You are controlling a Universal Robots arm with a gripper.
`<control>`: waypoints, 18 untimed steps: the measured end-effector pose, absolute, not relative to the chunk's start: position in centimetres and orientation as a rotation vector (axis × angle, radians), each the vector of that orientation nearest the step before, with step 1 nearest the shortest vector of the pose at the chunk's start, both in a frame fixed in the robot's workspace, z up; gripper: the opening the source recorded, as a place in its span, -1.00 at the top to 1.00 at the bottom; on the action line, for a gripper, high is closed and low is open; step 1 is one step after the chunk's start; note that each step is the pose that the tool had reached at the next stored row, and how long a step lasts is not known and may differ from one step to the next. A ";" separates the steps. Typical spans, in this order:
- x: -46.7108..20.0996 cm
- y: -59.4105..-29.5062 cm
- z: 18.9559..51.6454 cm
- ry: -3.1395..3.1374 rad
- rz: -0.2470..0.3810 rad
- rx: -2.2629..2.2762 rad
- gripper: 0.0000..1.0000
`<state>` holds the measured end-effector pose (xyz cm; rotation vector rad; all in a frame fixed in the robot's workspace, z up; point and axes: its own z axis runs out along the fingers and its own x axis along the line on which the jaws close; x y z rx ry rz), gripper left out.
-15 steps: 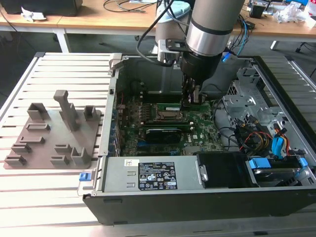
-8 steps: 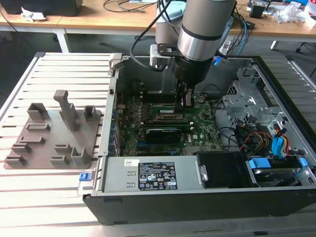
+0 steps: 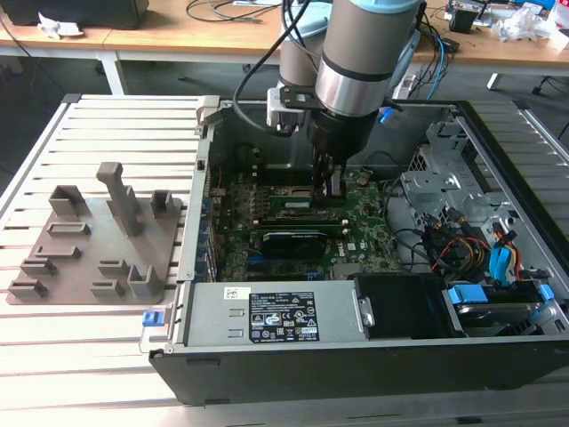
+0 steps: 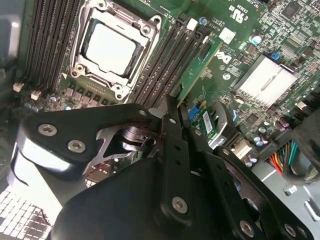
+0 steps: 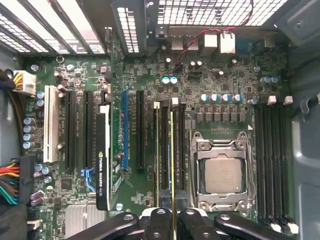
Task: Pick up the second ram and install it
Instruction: 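Insert the second ram into the second slot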
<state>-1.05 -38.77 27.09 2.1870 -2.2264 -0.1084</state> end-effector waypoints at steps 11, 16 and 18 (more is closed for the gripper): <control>-1.7 -38.7 24.2 -2.219 -0.108 2.195 0.73; -2.2 -38.2 23.3 -2.219 -0.114 2.199 0.73; -2.3 -38.2 23.2 -2.222 -0.122 2.203 0.73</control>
